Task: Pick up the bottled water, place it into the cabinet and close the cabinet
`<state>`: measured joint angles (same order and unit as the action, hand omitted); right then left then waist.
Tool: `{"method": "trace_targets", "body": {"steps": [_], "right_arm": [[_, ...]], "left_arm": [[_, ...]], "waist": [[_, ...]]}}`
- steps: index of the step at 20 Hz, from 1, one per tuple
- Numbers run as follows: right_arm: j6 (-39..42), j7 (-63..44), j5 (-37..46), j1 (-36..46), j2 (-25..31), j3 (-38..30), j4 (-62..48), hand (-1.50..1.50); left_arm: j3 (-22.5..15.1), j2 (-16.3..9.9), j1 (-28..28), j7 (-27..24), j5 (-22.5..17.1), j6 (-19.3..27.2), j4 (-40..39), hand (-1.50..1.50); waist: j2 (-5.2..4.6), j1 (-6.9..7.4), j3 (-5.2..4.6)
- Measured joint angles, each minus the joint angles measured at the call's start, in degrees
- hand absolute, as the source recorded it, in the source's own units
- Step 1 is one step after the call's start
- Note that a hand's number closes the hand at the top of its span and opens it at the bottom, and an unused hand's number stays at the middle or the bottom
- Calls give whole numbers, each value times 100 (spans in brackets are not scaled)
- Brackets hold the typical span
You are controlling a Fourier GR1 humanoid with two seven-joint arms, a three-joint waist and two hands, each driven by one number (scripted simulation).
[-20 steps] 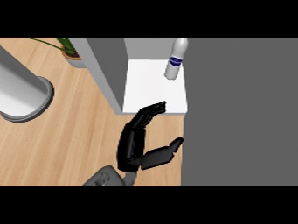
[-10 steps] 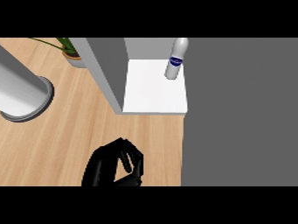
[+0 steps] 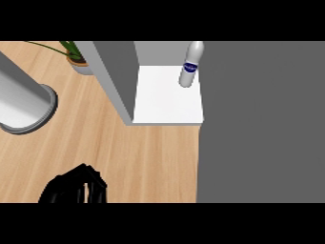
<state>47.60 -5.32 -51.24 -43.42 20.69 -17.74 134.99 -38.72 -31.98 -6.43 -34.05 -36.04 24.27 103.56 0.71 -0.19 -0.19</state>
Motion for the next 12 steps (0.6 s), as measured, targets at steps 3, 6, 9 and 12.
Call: {"method": "trace_targets", "body": {"steps": [3,6,9,12], "right_arm": [[51,45,3,36,-33,128,33,150],[173,61,10,64,-13,280,58,150],[283,32,15,30,22,481,77,150],[343,-42,31,108,51,716,83,150]], "left_arm": [[274,-306,-242,-78,-237,-270,277,-150],[571,-565,-483,-155,-463,-461,509,-150],[891,-835,-725,-232,-639,-608,629,-150],[1220,-1109,-931,-272,-827,-773,723,-150]], "waist": [[3,3,-9],[18,10,-18],[30,6,-25],[38,40,-35]]}}
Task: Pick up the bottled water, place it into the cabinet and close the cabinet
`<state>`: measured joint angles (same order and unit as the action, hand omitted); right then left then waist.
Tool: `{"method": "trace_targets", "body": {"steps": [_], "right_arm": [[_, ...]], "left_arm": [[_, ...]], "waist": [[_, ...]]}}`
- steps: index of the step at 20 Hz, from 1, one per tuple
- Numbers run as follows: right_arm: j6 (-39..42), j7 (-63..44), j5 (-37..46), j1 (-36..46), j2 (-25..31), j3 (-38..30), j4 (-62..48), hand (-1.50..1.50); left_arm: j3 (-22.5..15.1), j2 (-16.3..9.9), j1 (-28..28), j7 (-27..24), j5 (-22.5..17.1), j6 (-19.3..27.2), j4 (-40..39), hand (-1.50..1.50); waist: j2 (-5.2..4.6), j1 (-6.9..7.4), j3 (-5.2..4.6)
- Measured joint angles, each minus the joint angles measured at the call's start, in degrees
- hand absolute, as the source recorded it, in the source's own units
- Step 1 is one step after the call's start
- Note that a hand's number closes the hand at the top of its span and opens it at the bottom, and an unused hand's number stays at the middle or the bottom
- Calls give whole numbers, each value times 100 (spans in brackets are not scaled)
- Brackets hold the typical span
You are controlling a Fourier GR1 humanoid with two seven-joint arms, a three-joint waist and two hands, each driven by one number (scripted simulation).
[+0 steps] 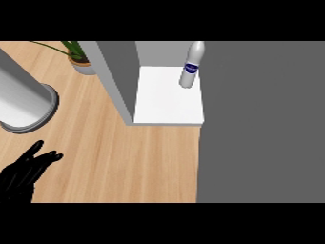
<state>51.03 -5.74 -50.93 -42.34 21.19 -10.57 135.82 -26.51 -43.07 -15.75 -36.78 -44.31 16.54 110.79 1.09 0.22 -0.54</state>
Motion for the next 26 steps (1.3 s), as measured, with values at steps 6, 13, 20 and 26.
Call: {"method": "trace_targets", "body": {"steps": [6,13,20,26], "right_arm": [[3,-231,45,346,71,527,1,150],[-81,-594,106,1001,271,1068,-21,150],[-464,-1035,181,1711,292,1666,-67,150],[-1116,-1450,250,2375,151,2225,-115,150]], "left_arm": [[400,-344,-408,-69,-285,-288,163,-150],[738,-644,-783,-106,-570,-626,291,-150],[1056,-870,-1112,-146,-805,-900,280,-150],[1326,-1063,-1363,-221,-921,-1157,227,-150]], "waist": [[26,86,-24],[81,176,-64],[113,197,-84],[109,246,-88]]}}
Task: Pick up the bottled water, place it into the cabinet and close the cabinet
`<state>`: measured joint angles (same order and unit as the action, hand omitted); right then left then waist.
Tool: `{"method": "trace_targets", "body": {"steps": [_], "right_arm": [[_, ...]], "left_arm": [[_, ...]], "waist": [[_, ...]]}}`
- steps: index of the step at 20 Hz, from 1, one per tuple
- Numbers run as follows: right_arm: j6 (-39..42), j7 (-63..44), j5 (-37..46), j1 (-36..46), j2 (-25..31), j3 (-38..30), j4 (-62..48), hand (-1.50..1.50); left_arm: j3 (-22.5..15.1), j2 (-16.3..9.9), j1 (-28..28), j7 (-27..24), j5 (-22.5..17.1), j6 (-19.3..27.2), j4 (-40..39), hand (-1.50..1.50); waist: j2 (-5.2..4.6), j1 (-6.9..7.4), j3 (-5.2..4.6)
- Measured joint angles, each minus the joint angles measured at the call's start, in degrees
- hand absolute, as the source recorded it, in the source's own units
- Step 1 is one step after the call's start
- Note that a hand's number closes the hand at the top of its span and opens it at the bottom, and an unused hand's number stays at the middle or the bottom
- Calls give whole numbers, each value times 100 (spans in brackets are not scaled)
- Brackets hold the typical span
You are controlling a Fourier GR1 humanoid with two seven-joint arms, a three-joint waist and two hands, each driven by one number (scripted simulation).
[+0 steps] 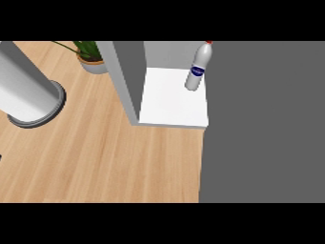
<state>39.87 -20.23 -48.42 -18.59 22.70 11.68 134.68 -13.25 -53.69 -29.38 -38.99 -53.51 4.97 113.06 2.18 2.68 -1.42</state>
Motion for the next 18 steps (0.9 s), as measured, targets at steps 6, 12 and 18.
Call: {"method": "trace_targets", "body": {"steps": [6,12,18], "right_arm": [[-769,-446,87,828,-261,569,-61,150],[-1674,-856,246,1840,-710,1076,-183,150],[-2784,-1322,1049,3017,-1383,1622,-449,150]], "left_arm": [[233,-149,-240,-109,-102,-308,-40,-150],[476,-294,-412,-193,-198,-606,-135,-150],[750,-424,-593,-297,-319,-969,-239,-150]], "waist": [[4,100,0],[-12,205,3],[-58,307,27]]}}
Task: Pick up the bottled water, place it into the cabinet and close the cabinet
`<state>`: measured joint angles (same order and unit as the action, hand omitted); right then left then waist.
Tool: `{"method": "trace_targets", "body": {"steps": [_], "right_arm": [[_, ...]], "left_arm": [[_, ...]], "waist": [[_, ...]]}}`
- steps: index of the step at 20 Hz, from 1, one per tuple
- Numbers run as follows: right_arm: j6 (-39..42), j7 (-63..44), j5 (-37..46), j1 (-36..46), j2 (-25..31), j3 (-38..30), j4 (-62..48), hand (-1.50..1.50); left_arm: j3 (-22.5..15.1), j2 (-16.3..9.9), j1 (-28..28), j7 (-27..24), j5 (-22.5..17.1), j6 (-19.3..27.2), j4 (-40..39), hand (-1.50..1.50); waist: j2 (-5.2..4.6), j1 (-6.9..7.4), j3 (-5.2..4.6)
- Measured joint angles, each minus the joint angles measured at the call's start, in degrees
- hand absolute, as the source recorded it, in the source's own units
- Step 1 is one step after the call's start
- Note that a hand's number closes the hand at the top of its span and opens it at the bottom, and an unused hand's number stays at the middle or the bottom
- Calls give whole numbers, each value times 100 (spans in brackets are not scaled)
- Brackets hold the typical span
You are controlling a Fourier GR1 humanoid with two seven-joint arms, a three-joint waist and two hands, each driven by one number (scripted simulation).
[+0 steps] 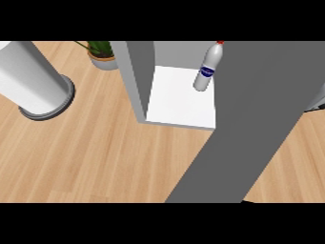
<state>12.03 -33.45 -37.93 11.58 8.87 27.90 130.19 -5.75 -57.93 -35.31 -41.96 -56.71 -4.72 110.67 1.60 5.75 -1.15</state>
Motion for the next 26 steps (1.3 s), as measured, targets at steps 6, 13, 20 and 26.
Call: {"method": "trace_targets", "body": {"steps": [6,13,20,26], "right_arm": [[-792,-697,135,1665,-640,624,-907,150],[-1170,-762,-788,3678,-820,458,-2267,150],[-1131,-527,-1490,4250,-888,106,-3515,150],[-595,-394,-1691,4074,-743,-312,-4288,150]], "left_arm": [[310,-155,-166,-64,-160,-441,-58,-150],[863,-126,-765,-351,-232,-1063,-304,-150],[1527,41,-1456,-343,-319,-1616,-507,-150],[1885,417,-1867,-224,-198,-1838,-428,-150]], "waist": [[-95,133,47],[-134,42,97],[-134,-191,107],[-142,-319,113]]}}
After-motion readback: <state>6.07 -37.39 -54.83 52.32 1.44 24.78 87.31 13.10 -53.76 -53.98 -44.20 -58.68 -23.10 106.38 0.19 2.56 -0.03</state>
